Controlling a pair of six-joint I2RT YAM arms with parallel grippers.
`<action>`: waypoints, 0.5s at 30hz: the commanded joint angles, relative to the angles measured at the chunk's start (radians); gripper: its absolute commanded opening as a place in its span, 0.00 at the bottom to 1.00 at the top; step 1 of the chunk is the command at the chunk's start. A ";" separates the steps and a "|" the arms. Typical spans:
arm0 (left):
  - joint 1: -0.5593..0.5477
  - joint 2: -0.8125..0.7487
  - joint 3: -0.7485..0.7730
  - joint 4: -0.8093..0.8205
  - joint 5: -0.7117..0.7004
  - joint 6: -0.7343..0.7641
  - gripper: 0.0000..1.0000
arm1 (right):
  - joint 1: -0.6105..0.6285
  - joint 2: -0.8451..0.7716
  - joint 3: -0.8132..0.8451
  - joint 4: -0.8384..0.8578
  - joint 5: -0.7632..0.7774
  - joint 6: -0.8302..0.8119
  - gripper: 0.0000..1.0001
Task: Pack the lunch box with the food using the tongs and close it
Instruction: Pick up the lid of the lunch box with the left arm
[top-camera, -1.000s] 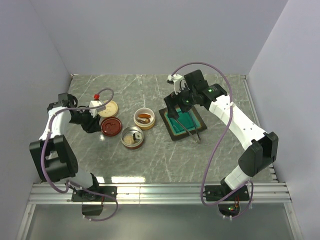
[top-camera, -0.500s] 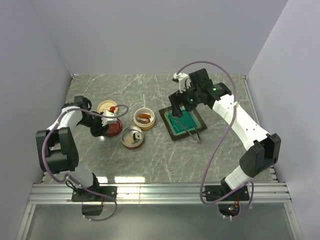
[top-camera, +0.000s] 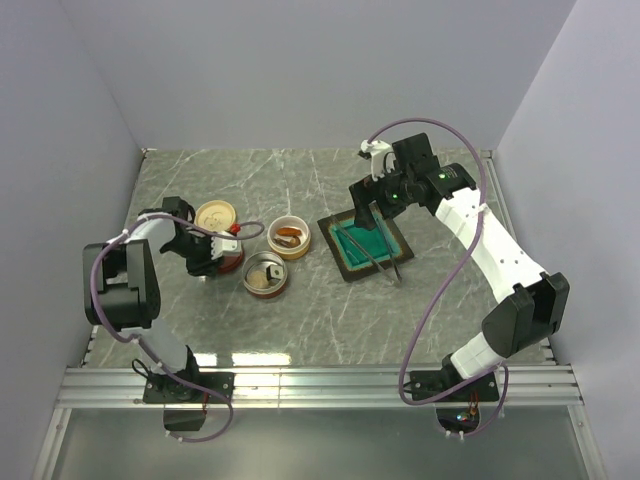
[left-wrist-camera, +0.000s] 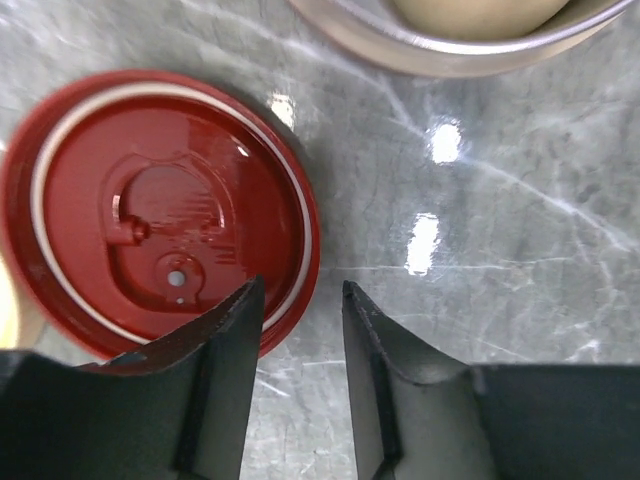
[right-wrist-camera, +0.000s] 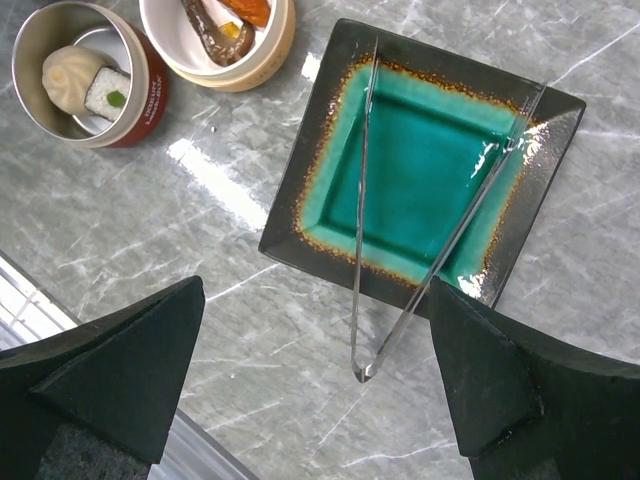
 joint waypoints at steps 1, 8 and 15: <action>-0.002 0.021 -0.019 0.035 -0.031 0.035 0.41 | -0.008 -0.028 0.023 -0.003 -0.011 -0.008 1.00; -0.003 0.015 -0.077 0.087 -0.086 0.051 0.28 | -0.010 -0.011 0.032 -0.010 -0.022 -0.008 1.00; -0.003 -0.002 -0.091 0.063 -0.141 0.069 0.09 | -0.011 -0.003 0.043 -0.012 -0.029 -0.007 1.00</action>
